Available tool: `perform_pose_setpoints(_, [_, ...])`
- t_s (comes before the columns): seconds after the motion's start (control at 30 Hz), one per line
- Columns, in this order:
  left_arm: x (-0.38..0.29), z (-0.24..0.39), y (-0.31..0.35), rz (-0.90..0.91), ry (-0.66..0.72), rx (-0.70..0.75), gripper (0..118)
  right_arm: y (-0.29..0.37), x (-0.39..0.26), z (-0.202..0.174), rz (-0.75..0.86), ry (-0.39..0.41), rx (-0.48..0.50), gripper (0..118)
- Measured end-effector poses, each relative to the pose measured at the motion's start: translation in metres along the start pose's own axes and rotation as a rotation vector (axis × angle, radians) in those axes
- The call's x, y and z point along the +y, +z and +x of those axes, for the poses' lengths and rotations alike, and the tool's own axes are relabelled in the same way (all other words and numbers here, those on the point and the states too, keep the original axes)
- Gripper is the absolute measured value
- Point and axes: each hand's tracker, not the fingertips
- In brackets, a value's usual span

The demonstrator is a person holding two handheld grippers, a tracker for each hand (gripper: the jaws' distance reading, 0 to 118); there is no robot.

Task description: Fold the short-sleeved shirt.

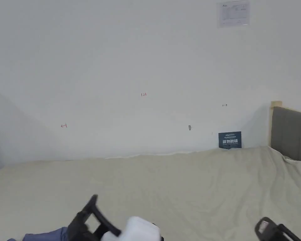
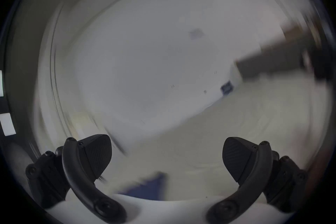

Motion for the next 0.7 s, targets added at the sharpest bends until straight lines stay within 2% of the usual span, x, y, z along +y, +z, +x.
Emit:
perform_pose_setpoints(0.07, [-0.005,0.026,-0.001,0.11,-0.391,0.164,118,-0.01,0.001,0.029,-0.089,-0.271,-0.082,118])
perform_pose_setpoints(0.1, [-0.008,0.032,-0.001,0.168,-0.522,0.215,118,-0.015,-0.001,0.041,-0.123,-0.346,-0.127,118])
perform_pose_setpoints(0.13, [-0.012,0.035,-0.003,0.209,-0.576,0.24,118,-0.018,-0.003,0.052,-0.146,-0.403,-0.142,118])
perform_pose_setpoints(0.2, [-0.007,0.029,-0.002,0.204,-0.488,0.203,118,-0.018,-0.007,0.065,-0.158,-0.45,-0.147,118])
perform_pose_setpoints(0.27, [-0.003,0.02,-0.002,0.144,-0.314,0.138,118,-0.014,-0.006,0.065,-0.128,-0.402,-0.153,118])
perform_pose_setpoints(0.37, [-0.004,-0.001,-0.006,0.033,-0.05,0.083,118,-0.007,0.0,0.05,-0.063,-0.262,-0.145,118])
perform_pose_setpoints(0.43, [-0.008,-0.022,-0.01,-0.061,0.237,0.022,118,-0.004,0.01,0.031,-0.02,-0.107,-0.096,118])
perform_pose_setpoints(0.47, [-0.013,-0.033,-0.011,-0.091,0.391,0.004,118,-0.002,0.012,0.016,0.011,0.007,-0.08,118])
perform_pose_setpoints(0.5, [-0.018,-0.042,-0.01,-0.1,0.57,-0.051,118,0.001,0.013,0.001,0.043,0.154,-0.065,118])
perform_pose_setpoints(0.53, [-0.026,-0.053,-0.01,-0.128,0.751,-0.109,118,0.006,0.012,-0.015,0.094,0.331,-0.06,118])
perform_pose_setpoints(0.6, [-0.044,-0.061,-0.011,-0.172,1.005,-0.176,118,0.017,-0.001,-0.037,0.246,0.641,-0.02,118])
perform_pose_setpoints(0.63, [-0.048,-0.059,-0.009,-0.195,1.033,-0.161,118,0.024,-0.011,-0.043,0.338,0.764,0.014,118])
perform_pose_setpoints(0.67, [-0.051,-0.058,-0.006,-0.224,1.042,-0.136,118,0.029,-0.02,-0.044,0.417,0.847,0.062,118])
perform_pose_setpoints(0.7, [-0.053,-0.056,-0.002,-0.227,1.045,-0.092,118,0.03,-0.026,-0.042,0.454,0.873,0.107,118])
